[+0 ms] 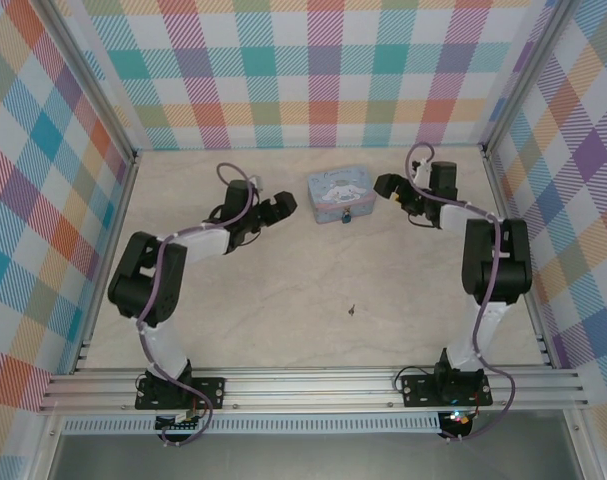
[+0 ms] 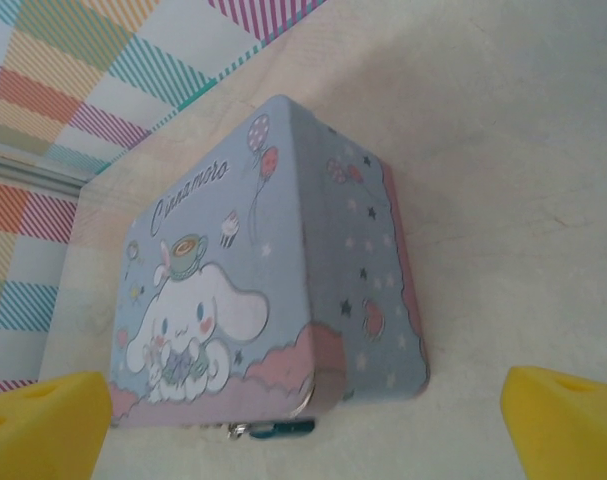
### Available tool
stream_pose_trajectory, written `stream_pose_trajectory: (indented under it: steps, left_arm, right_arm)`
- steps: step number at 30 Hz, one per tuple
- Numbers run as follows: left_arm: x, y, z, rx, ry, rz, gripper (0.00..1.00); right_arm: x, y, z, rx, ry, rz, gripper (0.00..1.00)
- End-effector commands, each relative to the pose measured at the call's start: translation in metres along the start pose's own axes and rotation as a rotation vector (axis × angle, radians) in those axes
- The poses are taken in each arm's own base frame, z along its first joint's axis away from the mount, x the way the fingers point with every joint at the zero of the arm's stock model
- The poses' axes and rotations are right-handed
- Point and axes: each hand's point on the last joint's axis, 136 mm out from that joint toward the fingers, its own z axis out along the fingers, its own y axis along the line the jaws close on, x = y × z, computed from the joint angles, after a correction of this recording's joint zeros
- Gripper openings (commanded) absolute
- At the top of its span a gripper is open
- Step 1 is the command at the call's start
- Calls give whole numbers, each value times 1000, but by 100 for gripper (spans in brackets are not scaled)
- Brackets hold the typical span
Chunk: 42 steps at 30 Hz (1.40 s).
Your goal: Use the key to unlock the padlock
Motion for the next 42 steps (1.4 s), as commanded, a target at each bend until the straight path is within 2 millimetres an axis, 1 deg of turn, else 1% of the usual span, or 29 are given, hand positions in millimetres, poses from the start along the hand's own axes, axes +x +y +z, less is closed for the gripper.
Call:
stream_pose_trajectory:
  steps: [1,5,10,15,20,22,26,30,33,37,42]
  left_arm:
    - [5,-23,26,64,49,-20,96]
    - [7,-34,56,94,84,-33,96]
    - [6,-50,80,136,106,-38,96]
    - [7,-65,89,180,129,-29,96]
    - [7,-78,91,225,146,-19,94]
    - [8,-80,90,232,152,-16,93]
    - [11,-83,85,248,169,-3,92]
    - [16,-80,72,232,178,13,92]
    - [21,-76,57,219,171,18,92]
    - [33,-65,35,189,176,8,92]
    - [49,-48,1,144,167,4,93]
  right_arm:
    - [-8,12,17,-56,33,-2,100]
    - [-14,12,38,-79,53,-16,100]
    - [-12,21,55,-127,86,-23,100]
    - [-2,34,61,-167,120,-49,100]
    - [11,47,58,-203,153,-65,100]
    - [17,54,55,-218,168,-73,100]
    - [33,70,47,-244,195,-89,100]
    - [54,87,39,-261,214,-109,100]
    - [73,100,31,-271,230,-126,100]
    - [103,112,18,-274,262,-141,100]
    - [146,123,-5,-265,293,-157,100]
